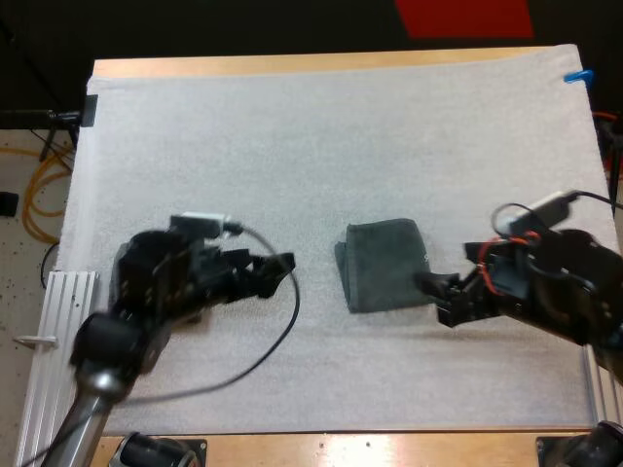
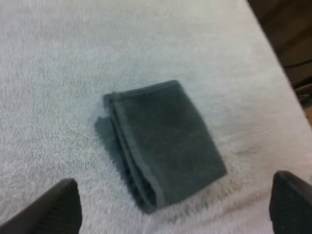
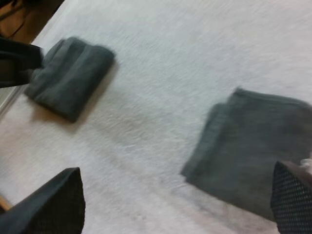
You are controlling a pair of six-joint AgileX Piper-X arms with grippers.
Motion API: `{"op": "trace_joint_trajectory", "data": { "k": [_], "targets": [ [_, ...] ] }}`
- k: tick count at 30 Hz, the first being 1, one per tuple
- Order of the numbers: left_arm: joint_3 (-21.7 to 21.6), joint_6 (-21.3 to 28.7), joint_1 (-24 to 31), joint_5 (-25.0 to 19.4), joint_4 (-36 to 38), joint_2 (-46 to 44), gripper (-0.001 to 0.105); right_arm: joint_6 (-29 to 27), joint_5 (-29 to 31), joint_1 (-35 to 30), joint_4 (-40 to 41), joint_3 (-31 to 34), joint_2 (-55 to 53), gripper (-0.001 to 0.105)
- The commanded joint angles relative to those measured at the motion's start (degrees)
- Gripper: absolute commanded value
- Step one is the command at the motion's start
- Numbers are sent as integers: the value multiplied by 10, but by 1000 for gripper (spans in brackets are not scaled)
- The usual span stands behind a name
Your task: Pick towel from pile fold and stack
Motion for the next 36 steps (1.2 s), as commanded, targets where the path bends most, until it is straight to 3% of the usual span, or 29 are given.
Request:
{"op": "trace_joint_trajectory", "data": {
  "k": [1,7,15,27,36],
  "targets": [
    [-3,-11,-5,6,-24,24,76,-7,16,-1,12,-3,-13,75],
    [-3,-49,-50,10,-109,177,76,-7,30,-1,32,-3,-46,75],
    [-8,-143,-103,27,-227,352,76,-7,30,-1,63,-3,-50,75],
    [-74,-207,-118,51,-224,469,76,-3,37,-1,85,-3,-50,75],
    [-98,-196,-118,37,-153,494,75,-3,39,-1,85,-3,-50,75]
  ]
}}
